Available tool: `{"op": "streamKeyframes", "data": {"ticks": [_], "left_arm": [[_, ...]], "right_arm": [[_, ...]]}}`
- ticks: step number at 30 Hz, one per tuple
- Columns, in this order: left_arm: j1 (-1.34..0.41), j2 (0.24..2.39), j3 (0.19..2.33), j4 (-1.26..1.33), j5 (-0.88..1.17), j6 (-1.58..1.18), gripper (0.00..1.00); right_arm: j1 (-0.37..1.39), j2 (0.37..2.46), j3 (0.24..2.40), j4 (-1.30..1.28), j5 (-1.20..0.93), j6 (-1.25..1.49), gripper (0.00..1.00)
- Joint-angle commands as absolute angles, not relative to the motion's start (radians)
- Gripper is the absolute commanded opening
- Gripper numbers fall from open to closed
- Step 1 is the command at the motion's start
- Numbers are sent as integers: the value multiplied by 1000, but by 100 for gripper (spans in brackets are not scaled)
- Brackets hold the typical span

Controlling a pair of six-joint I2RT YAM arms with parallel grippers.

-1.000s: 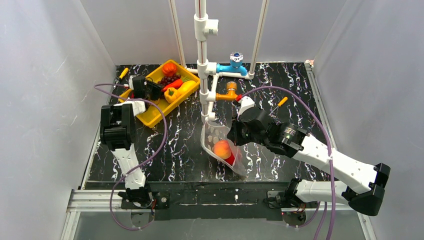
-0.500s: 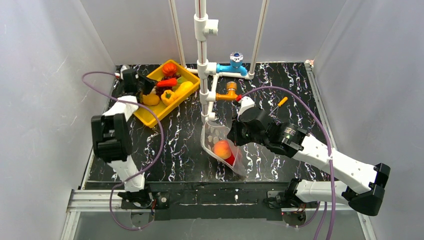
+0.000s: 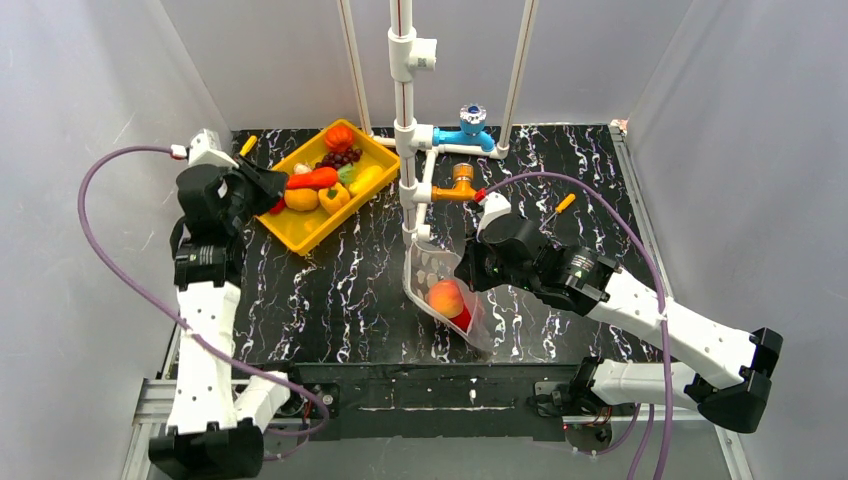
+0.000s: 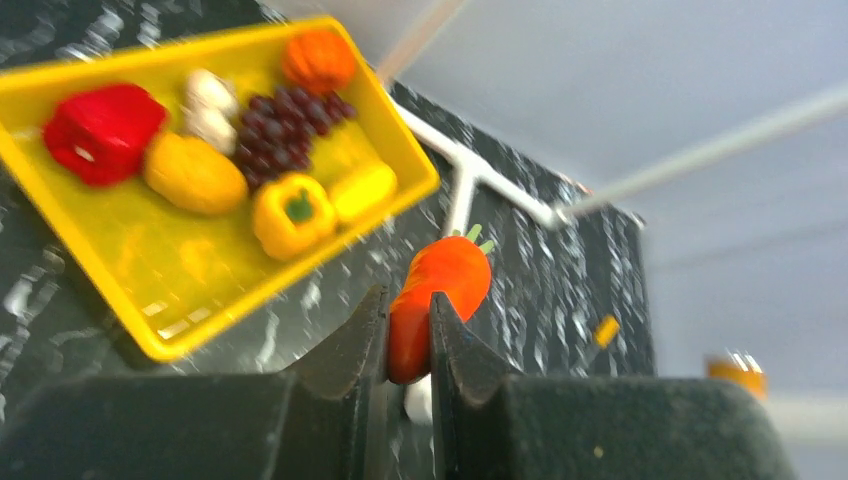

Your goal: Place the food in the zip-top bag and seal the zipper

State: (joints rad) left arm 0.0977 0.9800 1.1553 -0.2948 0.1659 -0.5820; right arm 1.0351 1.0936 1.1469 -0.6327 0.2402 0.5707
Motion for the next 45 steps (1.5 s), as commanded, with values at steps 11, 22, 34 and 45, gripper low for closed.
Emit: {"op": "streamKeyframes", "data": {"ticks": [11,22,34,45], "left_arm": [[-31,712,1099,-609,844,-462,0],[-126,809,1303,-826,868,-279,0],[-542,934,1254,-619,504,-431,0],[-724,1035,1234,-552,253,-510,0]], "right_arm": [[1033,1094,1160,-619,238,552,1],[1033,1100,1181,-628,248,554,1],[1033,1098,1181,-603,199,543,1],[1032,1068,1162,-592,183,551,1]]}}
